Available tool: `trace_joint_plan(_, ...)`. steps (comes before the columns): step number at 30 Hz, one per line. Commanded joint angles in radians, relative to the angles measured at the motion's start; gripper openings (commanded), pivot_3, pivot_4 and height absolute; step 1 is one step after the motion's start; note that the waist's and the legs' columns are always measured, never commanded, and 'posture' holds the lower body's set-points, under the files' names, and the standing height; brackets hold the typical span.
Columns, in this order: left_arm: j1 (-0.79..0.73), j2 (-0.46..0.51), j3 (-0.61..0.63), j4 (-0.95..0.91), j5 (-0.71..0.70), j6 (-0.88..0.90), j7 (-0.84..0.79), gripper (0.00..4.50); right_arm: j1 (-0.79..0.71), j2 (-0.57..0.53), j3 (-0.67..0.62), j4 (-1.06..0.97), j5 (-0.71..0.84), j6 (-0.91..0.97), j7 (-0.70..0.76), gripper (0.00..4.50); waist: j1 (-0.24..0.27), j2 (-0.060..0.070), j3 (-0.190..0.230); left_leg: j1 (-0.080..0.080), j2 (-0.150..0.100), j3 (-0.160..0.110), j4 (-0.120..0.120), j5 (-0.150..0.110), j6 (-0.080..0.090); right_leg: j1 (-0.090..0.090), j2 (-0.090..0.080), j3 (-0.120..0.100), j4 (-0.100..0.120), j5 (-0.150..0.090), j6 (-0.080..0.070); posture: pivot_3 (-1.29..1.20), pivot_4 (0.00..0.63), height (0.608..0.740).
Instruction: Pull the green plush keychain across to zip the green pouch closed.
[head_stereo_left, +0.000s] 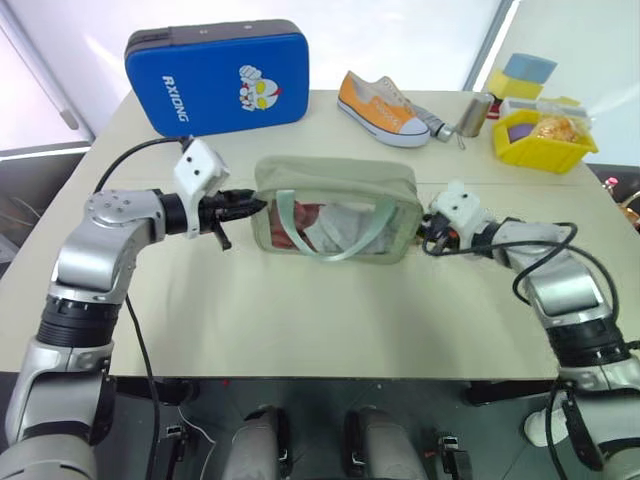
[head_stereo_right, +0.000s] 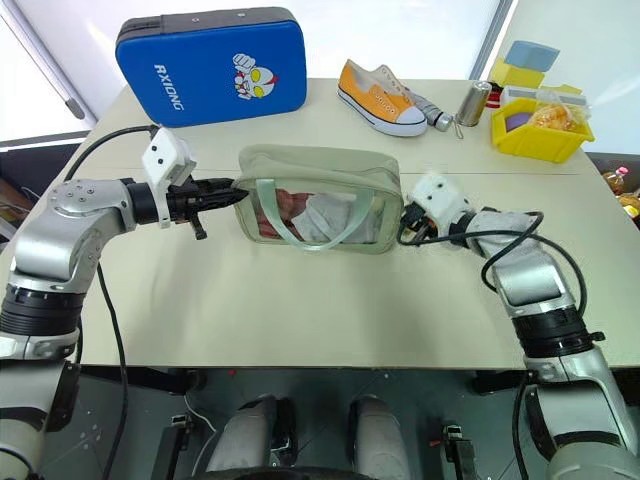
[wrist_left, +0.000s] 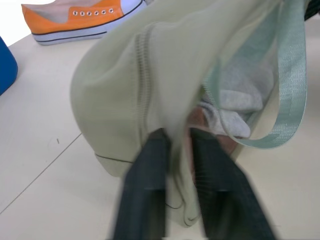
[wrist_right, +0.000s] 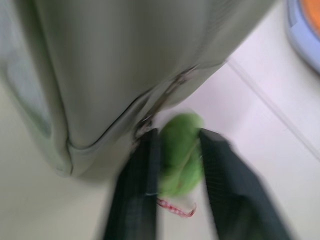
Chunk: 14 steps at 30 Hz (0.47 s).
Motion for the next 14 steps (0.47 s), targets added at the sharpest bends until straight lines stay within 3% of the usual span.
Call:
trace_joint_plan(1, -0.015, 0.028, 0.043, -0.003, -0.019, 0.000, -0.017, 2.54, -0.050, -0.094, -0.078, 0.013, 0.054, -0.005, 0.106, 2.89, 0.002, 0.000, 0.000, 0.000, 0.000, 0.000, 0.000, 0.000, 0.000, 0.000, 0.000, 0.000, 0.000, 0.000, 0.000, 0.00, 0.150, 0.740)
trace_joint_plan(4, -0.037, 0.062, 0.089, 0.031, -0.057, 0.029, -0.047, 4.10, -0.083, -0.196, -0.108, -0.004, 0.125, 0.045, 0.236, 4.45, 0.001, 0.000, 0.000, 0.000, 0.000, 0.000, 0.000, 0.000, 0.000, 0.000, 0.000, 0.000, 0.000, 0.000, 0.000, 0.00, 0.150, 0.740)
trace_joint_plan(5, -0.045, 0.075, 0.105, 0.044, -0.072, 0.042, -0.055, 4.48, -0.092, -0.227, -0.117, -0.017, 0.150, 0.062, 0.275, 4.50, 0.001, 0.000, 0.000, 0.000, 0.000, 0.000, 0.000, 0.000, 0.000, 0.000, 0.000, 0.000, 0.000, 0.000, 0.000, 0.00, 0.150, 0.740)
trace_joint_plan(10, -0.075, 0.145, 0.133, 0.109, -0.082, 0.071, -0.090, 4.48, -0.178, -0.279, -0.181, -0.106, 0.319, 0.248, 0.355, 4.50, -0.009, 0.001, 0.001, 0.001, 0.001, 0.000, 0.000, 0.000, 0.000, 0.000, 0.000, 0.000, -0.001, 0.000, 0.000, 0.00, 0.150, 0.740)
trace_joint_plan(14, -0.094, 0.145, 0.131, 0.129, -0.081, 0.058, -0.091, 4.48, -0.209, -0.247, -0.197, -0.154, 0.373, 0.320, 0.310, 4.50, -0.003, 0.001, 0.001, 0.001, 0.001, 0.000, -0.001, 0.000, 0.000, 0.000, 0.000, 0.000, 0.000, 0.000, 0.000, 0.00, 0.150, 0.740)
